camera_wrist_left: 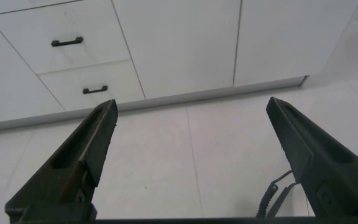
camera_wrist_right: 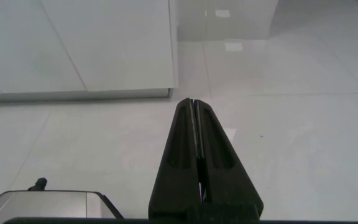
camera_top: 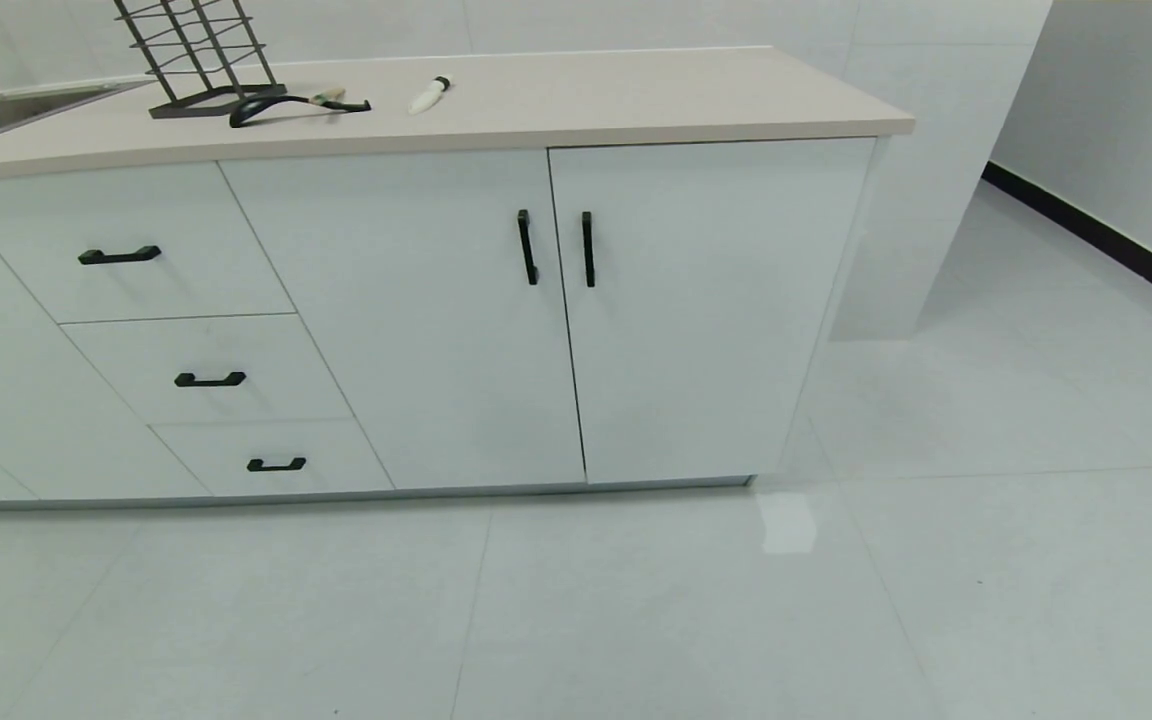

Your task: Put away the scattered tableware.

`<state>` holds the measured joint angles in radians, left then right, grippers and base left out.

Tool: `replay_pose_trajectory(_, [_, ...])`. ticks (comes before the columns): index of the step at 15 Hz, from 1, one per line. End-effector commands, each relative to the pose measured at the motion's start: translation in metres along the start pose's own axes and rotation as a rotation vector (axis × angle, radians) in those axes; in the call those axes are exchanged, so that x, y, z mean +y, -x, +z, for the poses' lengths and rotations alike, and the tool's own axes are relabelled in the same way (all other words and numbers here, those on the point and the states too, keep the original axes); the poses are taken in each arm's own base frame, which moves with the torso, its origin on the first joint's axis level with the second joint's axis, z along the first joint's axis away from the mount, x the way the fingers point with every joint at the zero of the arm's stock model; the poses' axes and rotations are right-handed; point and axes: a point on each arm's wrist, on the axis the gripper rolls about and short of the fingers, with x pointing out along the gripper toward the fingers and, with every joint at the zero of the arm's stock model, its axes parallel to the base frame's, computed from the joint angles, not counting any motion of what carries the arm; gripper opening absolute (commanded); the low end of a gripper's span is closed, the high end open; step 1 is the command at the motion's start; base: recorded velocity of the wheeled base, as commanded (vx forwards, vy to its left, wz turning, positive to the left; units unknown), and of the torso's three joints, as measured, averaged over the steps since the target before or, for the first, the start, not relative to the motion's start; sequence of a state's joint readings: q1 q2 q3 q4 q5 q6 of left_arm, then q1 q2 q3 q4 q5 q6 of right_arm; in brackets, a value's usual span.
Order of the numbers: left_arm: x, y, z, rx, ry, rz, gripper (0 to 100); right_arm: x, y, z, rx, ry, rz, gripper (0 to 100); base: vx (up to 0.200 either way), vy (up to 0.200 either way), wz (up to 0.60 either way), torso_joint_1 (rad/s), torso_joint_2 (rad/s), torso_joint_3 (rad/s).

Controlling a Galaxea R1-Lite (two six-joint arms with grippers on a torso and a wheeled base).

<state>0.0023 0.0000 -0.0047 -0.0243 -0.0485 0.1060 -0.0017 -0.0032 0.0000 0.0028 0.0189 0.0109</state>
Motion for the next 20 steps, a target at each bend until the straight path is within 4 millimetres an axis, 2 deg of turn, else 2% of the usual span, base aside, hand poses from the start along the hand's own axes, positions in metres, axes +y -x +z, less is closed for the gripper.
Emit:
replay_pose_trajectory(1, [0.0001, 0.0000, 0.0002, -0.002, 0.002, 0.000, 100, 0.0000, -0.0002, 0.0000, 0.003, 0.000, 0.000, 0, 0.200, 0.200, 0.00, 0.002, 0.01, -0.002])
replay_pose_trajectory(7, [0.0001, 0.0000, 0.0002, -0.002, 0.002, 0.000, 100, 0.0000, -0.0002, 0.0000, 0.003, 0.000, 0.000, 0, 0.200, 0.000, 0.00, 0.001, 0.00, 0.000])
replay_pose_trajectory(8, [0.0001, 0.0000, 0.0002, -0.002, 0.002, 0.000, 100, -0.0001, -0.0002, 0.0000, 0.003, 0.000, -0.002, 0, 0.200, 0.200, 0.00, 0.012, 0.00, 0.002])
replay_pose_trajectory(20, [0.0000, 0.0000, -0.0001, 0.001, 0.002, 0.002, 100, -0.0001, -0.0002, 0.0000, 0.003, 0.000, -0.002, 0, 0.000, 0.200, 0.00, 0.007, 0.00, 0.002])
